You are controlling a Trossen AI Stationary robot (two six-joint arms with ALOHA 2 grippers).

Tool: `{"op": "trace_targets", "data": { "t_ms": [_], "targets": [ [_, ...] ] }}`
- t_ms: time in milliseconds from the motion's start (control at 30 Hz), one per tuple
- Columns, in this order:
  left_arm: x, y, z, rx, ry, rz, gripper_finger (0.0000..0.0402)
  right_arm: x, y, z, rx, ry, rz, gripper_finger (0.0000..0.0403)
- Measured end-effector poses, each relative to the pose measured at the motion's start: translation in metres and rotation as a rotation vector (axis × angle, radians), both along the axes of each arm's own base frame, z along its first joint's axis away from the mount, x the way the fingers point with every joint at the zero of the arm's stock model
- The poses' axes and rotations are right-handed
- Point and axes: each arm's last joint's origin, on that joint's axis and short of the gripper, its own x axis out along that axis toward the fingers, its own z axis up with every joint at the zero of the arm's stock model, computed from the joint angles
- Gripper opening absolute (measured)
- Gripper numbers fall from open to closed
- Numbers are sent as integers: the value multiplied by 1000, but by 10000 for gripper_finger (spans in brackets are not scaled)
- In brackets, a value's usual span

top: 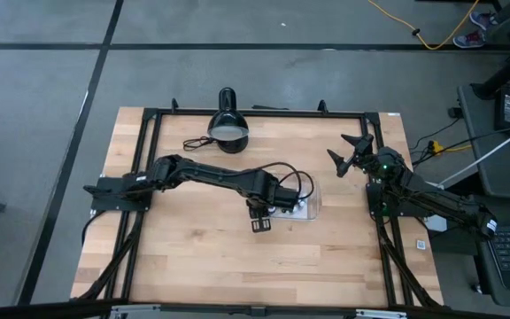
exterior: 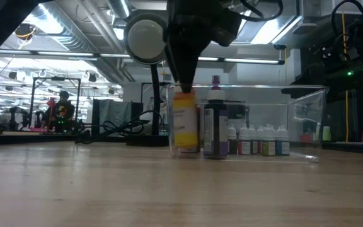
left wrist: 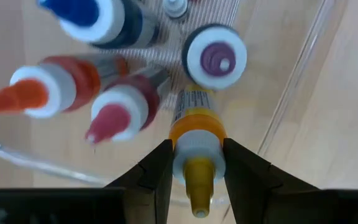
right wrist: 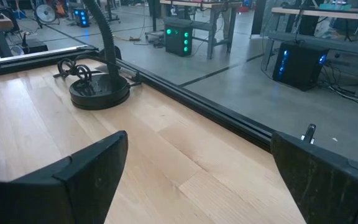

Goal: Pick & Place food coloring
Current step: Put the big yellow food coloring bottle into the transparent bin, then return to Home Position

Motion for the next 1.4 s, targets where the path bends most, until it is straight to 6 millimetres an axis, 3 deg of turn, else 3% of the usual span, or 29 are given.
{"op": "trace_targets", "data": {
  "t_ms": [200,400,600,833,1000,1400],
  "targets": [
    [3,0,-6,5,7,-23,118,0,0,0,-1,0,0,394],
    [2,0,-7,6,22,-37,171,0,0,0,-1,0,0,394],
    [2,0,-7,5,23,-20,183,0,0,0,0,0,0,394],
    [-5,0,11,-7,-16,9,203,0,0,0,0,0,0,394],
    [-13,-1,31,-43,-58,10,244,0,0,0,0,0,0,394],
    [-18,8,46,-176,-92,-17,371,0,0,0,-1,1,0,394]
  ]
}}
